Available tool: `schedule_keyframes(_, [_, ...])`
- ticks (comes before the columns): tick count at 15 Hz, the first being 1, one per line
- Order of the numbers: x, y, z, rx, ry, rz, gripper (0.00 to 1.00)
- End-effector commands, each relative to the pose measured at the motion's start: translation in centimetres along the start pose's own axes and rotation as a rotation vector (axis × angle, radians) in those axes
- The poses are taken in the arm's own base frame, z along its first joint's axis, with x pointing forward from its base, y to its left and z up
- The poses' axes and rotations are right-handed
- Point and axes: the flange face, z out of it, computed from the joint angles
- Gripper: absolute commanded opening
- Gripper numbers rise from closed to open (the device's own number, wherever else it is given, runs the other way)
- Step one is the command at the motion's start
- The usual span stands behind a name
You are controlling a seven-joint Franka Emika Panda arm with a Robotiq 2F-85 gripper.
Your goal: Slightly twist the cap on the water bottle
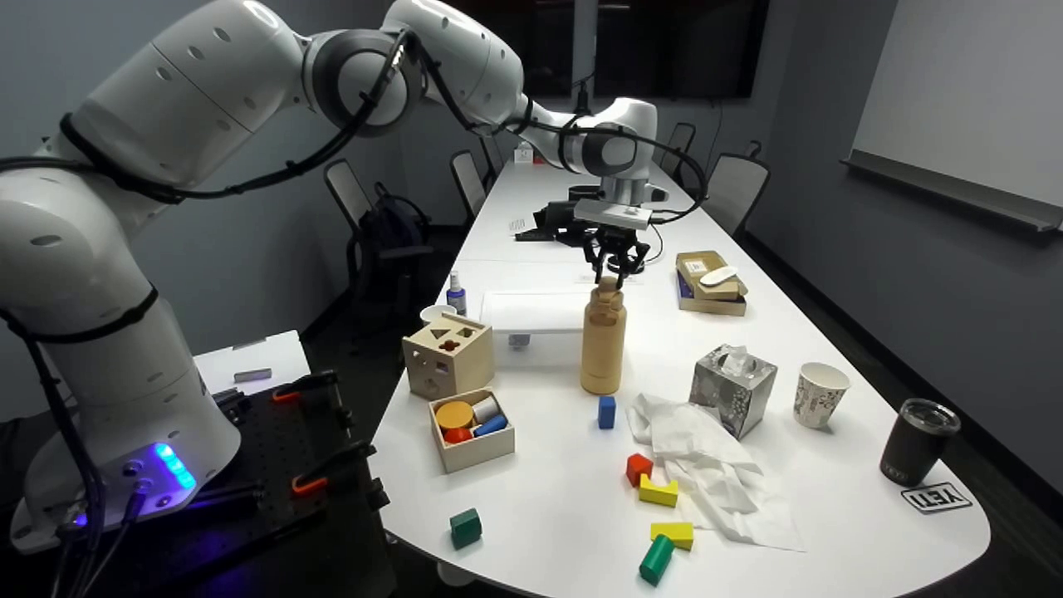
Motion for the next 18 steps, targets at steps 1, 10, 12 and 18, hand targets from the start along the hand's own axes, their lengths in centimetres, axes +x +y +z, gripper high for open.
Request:
schedule_keyframes(1, [-0.24, -0.11, -0.89, 0.016, -0.029, -0.086, 0.20])
schedule_keyframes(10, [0.07, -0.10, -1.04, 0.037, -0.057, -0.263, 0.20])
schedule_keyframes(12, [0.22, 0.10, -1.04, 0.035, -0.057, -0.299, 0.20])
schedule_keyframes(18, [0.58, 0.25, -1.01, 0.036, -0.077, -0.410, 0.20])
